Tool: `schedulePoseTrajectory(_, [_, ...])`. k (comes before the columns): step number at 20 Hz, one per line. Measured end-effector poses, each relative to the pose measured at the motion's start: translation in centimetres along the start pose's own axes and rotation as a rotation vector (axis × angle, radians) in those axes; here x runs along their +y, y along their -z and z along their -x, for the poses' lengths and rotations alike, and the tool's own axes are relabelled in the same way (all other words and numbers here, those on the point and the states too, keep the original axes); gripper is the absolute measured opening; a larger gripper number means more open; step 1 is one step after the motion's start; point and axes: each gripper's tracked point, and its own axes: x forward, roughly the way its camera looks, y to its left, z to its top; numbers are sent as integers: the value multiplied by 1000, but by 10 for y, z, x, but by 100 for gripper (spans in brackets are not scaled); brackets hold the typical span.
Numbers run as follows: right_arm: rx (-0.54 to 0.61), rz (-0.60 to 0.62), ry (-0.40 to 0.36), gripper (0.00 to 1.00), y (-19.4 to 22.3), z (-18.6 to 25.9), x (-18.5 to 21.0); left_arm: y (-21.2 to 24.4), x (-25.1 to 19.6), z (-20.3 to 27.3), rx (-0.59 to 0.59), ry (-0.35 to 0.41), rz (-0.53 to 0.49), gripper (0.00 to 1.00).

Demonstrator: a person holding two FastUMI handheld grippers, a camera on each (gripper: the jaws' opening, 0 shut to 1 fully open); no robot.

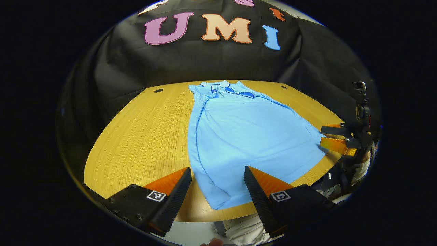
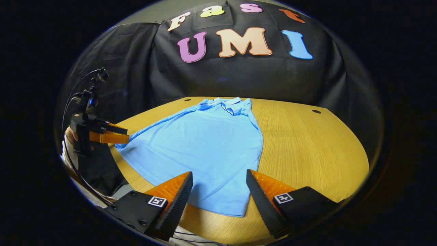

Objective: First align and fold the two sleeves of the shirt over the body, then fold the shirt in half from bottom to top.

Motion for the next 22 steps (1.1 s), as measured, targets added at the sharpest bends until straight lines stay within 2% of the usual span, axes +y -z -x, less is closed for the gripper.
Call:
schedulePoseTrajectory(4, [7,24,12,98,8,4,0,13,-8,-5,24,10,13,96])
schedulePoseTrajectory(7, [3,32,17,98,10,3,-1,20,-3,-6,40,-10,-5,96])
schedulePoseTrajectory(12, [-16,19,11,98,12,1,1,18,-2,-8,2,-46,22,95])
schedulePoseTrajectory(13, [-24,18,10,94,10,0,1,16,-2,-9,-18,-48,20,95])
schedulePoseTrajectory(14, [-23,14,0,98,12,-1,5,16,-5,-11,-31,-42,21,94])
schedulePoseTrajectory(16, [-21,19,-20,87,12,-2,11,16,-11,-12,-54,-27,7,92])
schedulePoseTrajectory(17, [-23,24,-35,81,11,-2,16,14,-18,-12,-70,-8,-1,84])
schedulePoseTrajectory(18, [-26,34,-44,67,11,-3,19,13,-22,-15,-92,1,-3,78])
schedulePoseTrajectory(19, [-30,43,-52,60,10,-3,23,10,-24,-18,-117,-3,2,57])
schedulePoseTrajectory(20, [-31,45,-63,48,12,-3,28,9,-24,-20,-133,-8,2,47])
schedulePoseTrajectory(21, [-33,46,-66,42,12,-5,30,8,-25,-21,-137,-9,-2,34])
schedulePoseTrajectory(22, [-34,54,-64,28,11,-4,30,7,-29,-20,-137,3,-16,29])
